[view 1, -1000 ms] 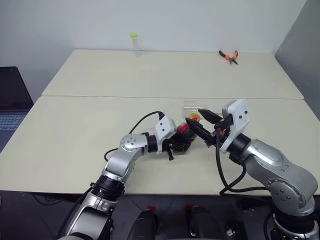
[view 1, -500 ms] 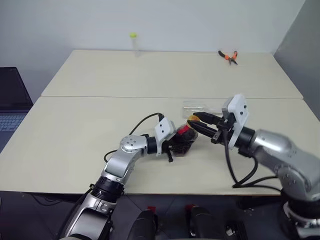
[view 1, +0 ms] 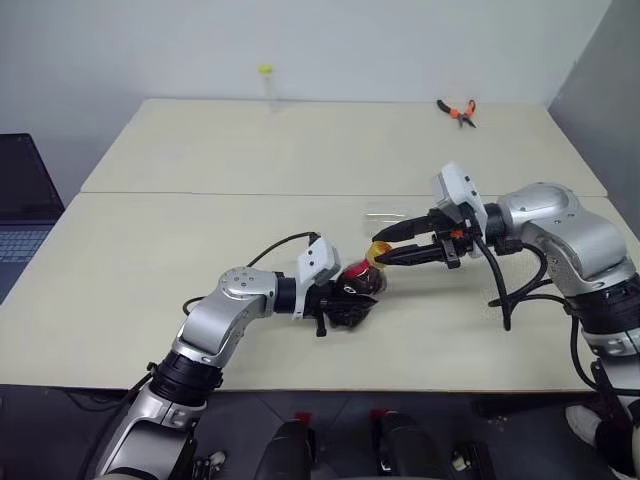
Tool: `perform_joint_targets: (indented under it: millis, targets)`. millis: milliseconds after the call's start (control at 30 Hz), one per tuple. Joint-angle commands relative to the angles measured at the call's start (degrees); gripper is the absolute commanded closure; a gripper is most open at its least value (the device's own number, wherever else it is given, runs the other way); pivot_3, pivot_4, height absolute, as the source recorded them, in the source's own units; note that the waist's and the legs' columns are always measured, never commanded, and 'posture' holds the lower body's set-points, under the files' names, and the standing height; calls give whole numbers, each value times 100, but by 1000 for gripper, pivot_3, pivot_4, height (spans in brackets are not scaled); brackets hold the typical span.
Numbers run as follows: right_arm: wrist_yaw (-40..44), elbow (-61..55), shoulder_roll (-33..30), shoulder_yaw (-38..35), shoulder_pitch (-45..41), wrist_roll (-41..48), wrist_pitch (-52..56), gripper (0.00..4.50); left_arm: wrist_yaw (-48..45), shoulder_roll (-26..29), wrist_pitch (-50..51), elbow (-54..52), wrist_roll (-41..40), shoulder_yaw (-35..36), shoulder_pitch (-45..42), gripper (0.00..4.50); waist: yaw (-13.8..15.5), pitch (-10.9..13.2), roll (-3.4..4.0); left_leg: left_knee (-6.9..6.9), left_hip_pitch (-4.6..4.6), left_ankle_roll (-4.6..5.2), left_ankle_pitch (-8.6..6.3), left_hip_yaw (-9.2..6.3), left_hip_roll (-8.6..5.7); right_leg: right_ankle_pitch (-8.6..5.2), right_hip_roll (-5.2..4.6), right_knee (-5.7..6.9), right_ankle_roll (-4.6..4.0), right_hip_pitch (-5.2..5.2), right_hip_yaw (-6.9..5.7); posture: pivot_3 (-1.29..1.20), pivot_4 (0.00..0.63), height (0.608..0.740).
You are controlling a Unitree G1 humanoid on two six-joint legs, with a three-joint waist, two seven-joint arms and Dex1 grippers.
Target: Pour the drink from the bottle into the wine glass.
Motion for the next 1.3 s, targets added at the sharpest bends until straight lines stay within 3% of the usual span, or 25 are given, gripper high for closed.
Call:
perform_joint_targets:
  millis: [33,267,433,600,900,1300]
  targets:
    - [-591,-173,-203,-611,218,-154,429,2954,-265,-168,-403,-394,-292,47,-57,3763,20,0,0,0,-1,-1,0,-1,0,0,-5,0,0,-1,0,0,150,740]
    - [-2466,-1954,421,-2134,1192,789,1429,489,183,-428,-956,29,38,218,-88,3780,57,0,0,0,-14,-4,-1,-10,1,0,-16,0,-1,-11,1,0,150,740]
    - [-4175,-3418,1154,-2693,1852,977,1762,482,445,-500,-1381,283,295,245,-87,3782,31,0,0,1,-7,-3,0,-6,9,0,-8,8,0,-10,3,0,150,740]
    - [-5185,-4077,1755,-2328,2075,818,1901,482,417,-486,-1536,387,395,173,-32,3782,0,0,1,2,-2,-2,1,-1,10,0,-3,10,0,-8,8,0,150,740]
    - [-5504,-4077,1752,-1496,2339,-89,1624,482,438,-549,-1566,426,444,149,-38,3782,0,-1,1,2,-1,0,1,4,6,0,6,9,0,-6,4,0,150,740]
    - [-5426,-3887,1436,-1931,2918,-364,1548,482,445,-566,-1557,413,451,162,-2,3785,-1,-1,1,2,0,1,1,6,5,0,8,9,0,-3,2,0,150,740]
